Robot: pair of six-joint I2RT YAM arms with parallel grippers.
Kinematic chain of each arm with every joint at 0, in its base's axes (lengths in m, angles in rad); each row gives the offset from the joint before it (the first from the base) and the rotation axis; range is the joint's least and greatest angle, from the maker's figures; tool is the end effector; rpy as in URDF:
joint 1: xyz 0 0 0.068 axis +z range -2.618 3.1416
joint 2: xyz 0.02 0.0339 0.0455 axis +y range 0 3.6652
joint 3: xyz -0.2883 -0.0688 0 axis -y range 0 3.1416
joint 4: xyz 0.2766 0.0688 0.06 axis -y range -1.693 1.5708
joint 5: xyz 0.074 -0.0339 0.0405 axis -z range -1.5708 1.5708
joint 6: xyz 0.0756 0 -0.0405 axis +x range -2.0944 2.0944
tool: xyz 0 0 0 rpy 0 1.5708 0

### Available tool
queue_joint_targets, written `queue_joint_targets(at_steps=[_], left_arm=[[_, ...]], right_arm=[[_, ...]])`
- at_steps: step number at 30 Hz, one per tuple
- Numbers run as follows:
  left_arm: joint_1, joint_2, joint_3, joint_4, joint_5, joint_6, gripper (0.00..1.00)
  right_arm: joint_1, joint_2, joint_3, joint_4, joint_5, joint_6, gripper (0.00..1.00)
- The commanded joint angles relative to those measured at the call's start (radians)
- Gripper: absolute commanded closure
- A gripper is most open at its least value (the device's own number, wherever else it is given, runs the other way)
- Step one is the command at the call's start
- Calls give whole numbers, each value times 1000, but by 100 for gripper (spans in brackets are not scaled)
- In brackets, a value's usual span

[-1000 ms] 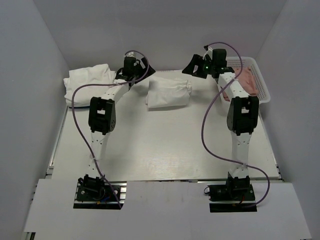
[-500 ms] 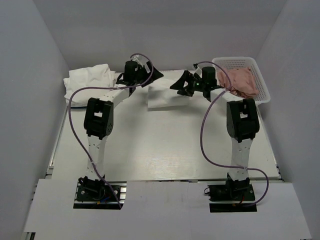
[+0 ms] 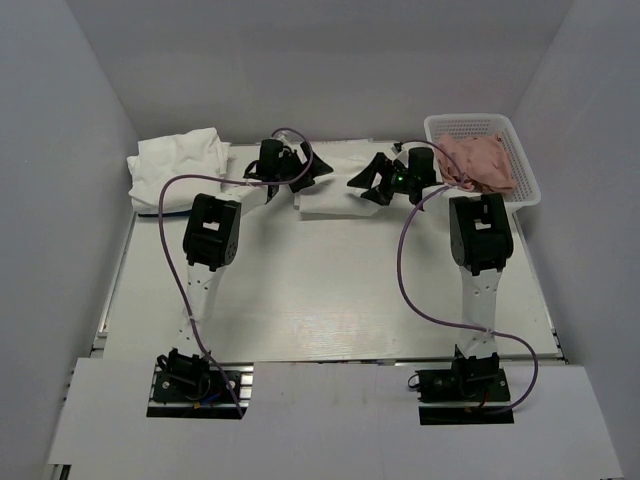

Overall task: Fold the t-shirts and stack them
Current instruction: Smooth out wrinkles on the folded tshirt

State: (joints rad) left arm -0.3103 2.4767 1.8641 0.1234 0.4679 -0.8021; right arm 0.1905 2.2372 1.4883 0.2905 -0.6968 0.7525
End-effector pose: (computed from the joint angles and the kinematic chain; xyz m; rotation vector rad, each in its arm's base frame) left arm 0.5919 -0.2256 0.1149 -0.2293 2.2019 -1.1383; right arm 0.5407 0.1537 0.1373 0.1273 2.1573 1.2774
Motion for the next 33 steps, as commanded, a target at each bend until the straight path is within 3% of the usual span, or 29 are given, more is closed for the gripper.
queue_joint_targets(at_steps=[1,7,14,19,22,26,29,33], left_arm=[[-7,-19,-51,-113,3,18,0],[-7,-182,-274,-206,3,115,0],[-16,-546,-629,-292,-20,188,0],[-16,-832,-740,-366,-123,201,0],[-16,-947,-740,-395,-158,221,0],[-16,-993,-730,-412,-149,234,0],[-16,-1003,-740,-421,-138,234,0],[-16,-1012,-749,-452,-138,234,0]], right_arm=[[0,47,-26,-111,31,-76,10],[40,-121,-204,-281,97,-223,10],[128,-407,-546,-388,60,-338,10],[162,-683,-556,-576,108,-418,10],[173,-753,-496,-605,96,-441,10],[188,-762,-502,-461,-85,-438,10],[211,-700,-507,-392,-235,-472,10],[266,-588,-499,-340,-325,-548,10]])
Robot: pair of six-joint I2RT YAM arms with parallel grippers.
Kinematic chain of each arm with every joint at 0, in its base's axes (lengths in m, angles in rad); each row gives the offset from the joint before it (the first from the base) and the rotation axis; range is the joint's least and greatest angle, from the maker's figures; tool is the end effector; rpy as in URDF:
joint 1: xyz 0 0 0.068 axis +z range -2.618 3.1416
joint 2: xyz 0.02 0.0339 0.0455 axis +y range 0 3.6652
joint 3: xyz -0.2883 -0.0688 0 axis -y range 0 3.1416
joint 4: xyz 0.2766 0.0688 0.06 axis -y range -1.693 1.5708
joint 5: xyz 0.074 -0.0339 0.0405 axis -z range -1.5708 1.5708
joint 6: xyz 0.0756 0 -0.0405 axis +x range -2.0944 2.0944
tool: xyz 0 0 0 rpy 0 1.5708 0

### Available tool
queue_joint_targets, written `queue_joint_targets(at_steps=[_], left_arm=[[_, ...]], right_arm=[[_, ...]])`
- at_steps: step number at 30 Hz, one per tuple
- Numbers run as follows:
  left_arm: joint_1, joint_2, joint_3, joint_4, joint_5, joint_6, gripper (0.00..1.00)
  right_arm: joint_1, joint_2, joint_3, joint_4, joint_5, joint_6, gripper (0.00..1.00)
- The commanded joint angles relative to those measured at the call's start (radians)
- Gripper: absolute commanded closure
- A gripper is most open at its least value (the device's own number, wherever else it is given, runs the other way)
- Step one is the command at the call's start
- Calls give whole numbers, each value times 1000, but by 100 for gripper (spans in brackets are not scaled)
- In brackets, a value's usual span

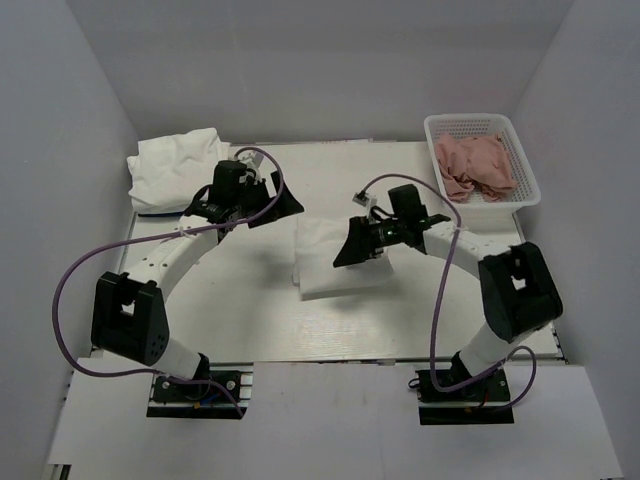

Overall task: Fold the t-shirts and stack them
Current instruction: Smooth out wrinkles on the folded tshirt

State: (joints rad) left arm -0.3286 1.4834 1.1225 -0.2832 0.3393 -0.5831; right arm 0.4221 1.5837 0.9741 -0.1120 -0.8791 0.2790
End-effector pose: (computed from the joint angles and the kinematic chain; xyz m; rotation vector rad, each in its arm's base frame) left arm 0.3619 -0.1500 0.2719 -0.0969 2.3136 -0.8623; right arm 0.3197 0.2074 0.2119 -0.6477 2.2437 1.3634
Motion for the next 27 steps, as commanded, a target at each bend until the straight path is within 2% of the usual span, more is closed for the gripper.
queue_joint_targets(at_steps=[1,3,7,8,11,13,17,20,27], left_arm=[[2,-18,-7,-45,-10,16,0],[2,-28,-7,-69,-19,16,0],[2,-28,-16,-91,-54,16,0],[2,-37,-16,-91,-54,16,0],[2,-37,-27,-91,-54,16,0],[2,-37,-27,-102,-34,16,0],[2,-23,-27,-62,18,16,0],[-7,37,3,-28,73,25,0],[-35,198,60,41,173,35,0]], right_arm=[[43,82,15,60,-139,-139,10],[38,182,29,-12,-129,-197,10],[35,341,-33,1,-120,-247,10],[30,379,-28,-21,-68,-265,10],[26,429,-28,14,-34,-267,10],[29,432,-8,-20,-53,-273,10],[37,296,5,-17,-70,-271,10],[33,109,40,-6,-44,-241,10],[21,-54,-38,90,98,-115,10]])
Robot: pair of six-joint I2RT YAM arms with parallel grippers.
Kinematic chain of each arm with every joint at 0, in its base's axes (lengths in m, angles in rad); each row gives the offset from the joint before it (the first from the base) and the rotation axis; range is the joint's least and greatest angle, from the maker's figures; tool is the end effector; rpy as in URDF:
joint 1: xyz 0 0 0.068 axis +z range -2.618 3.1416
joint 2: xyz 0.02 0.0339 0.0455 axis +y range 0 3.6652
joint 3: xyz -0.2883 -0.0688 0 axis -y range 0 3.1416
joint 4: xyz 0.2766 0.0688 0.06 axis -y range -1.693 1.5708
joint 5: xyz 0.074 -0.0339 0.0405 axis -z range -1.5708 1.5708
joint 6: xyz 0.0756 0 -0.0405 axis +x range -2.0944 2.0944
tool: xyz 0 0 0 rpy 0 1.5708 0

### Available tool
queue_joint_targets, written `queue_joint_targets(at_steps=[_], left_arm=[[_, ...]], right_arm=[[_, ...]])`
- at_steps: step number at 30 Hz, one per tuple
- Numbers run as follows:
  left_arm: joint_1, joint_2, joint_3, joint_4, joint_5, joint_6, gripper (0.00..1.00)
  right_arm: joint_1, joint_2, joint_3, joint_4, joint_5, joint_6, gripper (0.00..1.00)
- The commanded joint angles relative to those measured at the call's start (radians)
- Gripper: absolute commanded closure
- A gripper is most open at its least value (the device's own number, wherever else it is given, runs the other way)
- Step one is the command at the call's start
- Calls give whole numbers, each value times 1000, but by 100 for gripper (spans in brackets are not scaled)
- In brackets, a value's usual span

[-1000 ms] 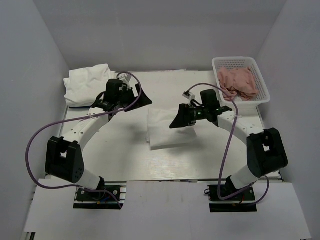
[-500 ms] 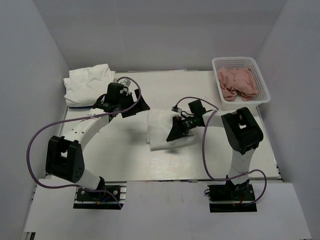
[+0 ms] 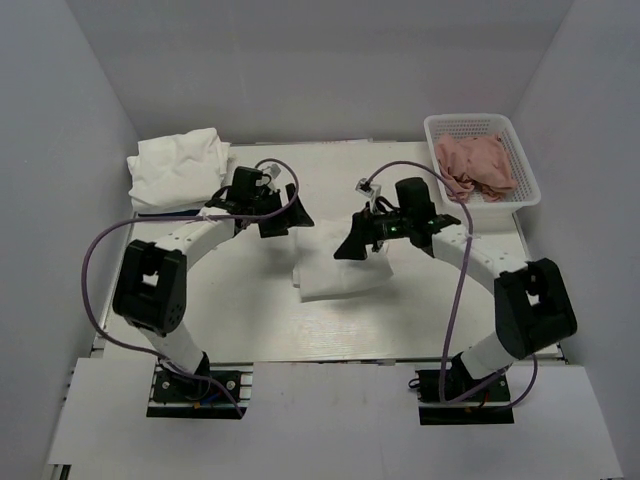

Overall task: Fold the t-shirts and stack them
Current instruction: Smooth out wrinkles on the folded tshirt

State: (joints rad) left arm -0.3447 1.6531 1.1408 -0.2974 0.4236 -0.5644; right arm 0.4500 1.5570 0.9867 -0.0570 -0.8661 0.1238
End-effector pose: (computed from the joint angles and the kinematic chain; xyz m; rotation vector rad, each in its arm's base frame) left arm 0.3780 -0.1687 0.2141 -0.0599 2.4920 -0.9160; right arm 0.3178 0.2175 0.2308 -0.8523 2.0459 1.2680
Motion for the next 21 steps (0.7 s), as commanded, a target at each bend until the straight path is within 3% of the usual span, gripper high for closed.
queue_joint_targets(at_steps=[1,5,10,16,21], left_arm=[[-30,42,51,73,99,17,0],[-48,118,51,232,138,-23,0],[-39,227,60,277,124,-60,0],[-28,312,70,244,110,-69,0],[-49,220,111,201,86,-20,0]], right_arm=[[-16,-35,-118,40,90,46,10],[-49,-32,-256,142,139,76,10],[-91,31,-345,213,145,73,10],[-120,69,-341,160,64,-6,10],[-116,-63,-208,59,120,-44,10]])
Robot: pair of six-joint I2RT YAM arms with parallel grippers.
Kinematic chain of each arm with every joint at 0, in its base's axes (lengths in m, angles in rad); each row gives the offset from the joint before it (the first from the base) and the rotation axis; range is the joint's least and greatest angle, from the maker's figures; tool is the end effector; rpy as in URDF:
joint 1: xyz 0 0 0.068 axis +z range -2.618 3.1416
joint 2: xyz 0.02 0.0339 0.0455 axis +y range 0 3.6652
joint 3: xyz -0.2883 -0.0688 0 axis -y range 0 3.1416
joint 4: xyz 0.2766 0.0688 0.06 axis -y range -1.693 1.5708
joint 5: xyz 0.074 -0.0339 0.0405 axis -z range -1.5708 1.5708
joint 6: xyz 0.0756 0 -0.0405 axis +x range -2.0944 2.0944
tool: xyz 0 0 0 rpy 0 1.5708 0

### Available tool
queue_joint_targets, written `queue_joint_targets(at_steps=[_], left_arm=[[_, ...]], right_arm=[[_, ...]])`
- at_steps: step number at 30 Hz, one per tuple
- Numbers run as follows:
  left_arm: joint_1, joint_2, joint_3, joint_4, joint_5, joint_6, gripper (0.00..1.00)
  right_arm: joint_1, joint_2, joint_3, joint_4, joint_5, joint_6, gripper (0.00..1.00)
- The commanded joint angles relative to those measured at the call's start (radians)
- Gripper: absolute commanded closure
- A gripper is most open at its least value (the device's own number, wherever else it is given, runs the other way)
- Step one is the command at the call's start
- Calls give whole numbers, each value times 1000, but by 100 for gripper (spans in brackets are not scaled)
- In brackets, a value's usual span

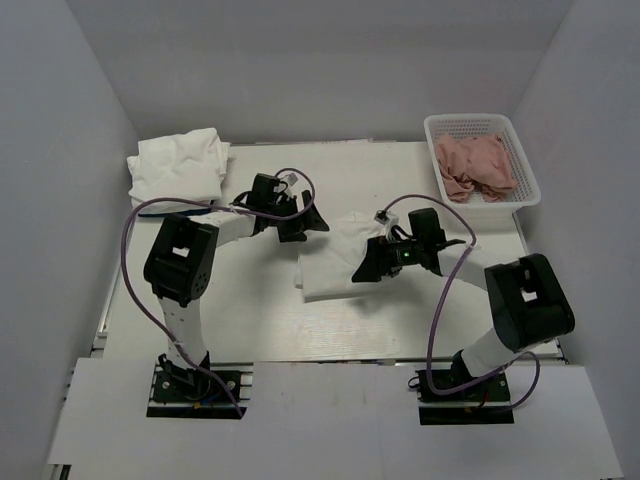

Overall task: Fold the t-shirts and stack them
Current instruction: Smooth out wrinkles on the folded tshirt

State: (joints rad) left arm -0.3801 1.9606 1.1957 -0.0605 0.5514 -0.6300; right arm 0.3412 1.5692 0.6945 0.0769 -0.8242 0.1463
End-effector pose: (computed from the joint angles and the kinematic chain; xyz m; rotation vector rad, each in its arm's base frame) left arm 0.4167 -0.2091 0.1302 -0.0376 2.5421 -1.1037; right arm 0.2929 0.1629 0.1383 -0.6354 2.2649 1.2099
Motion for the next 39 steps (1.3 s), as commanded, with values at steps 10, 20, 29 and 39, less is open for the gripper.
queue_joint_targets(at_steps=[10,20,29,39], left_arm=[[-14,-132,220,-293,-300,156,0],[-14,6,291,-394,-329,197,15],[-14,92,306,-363,-251,188,51],[-23,83,341,-352,-229,188,100]], right_arm=[[-14,-142,313,-207,660,10,10],[-5,110,458,-243,668,9,33],[-2,209,470,-149,623,9,58],[-4,258,534,-140,603,19,100]])
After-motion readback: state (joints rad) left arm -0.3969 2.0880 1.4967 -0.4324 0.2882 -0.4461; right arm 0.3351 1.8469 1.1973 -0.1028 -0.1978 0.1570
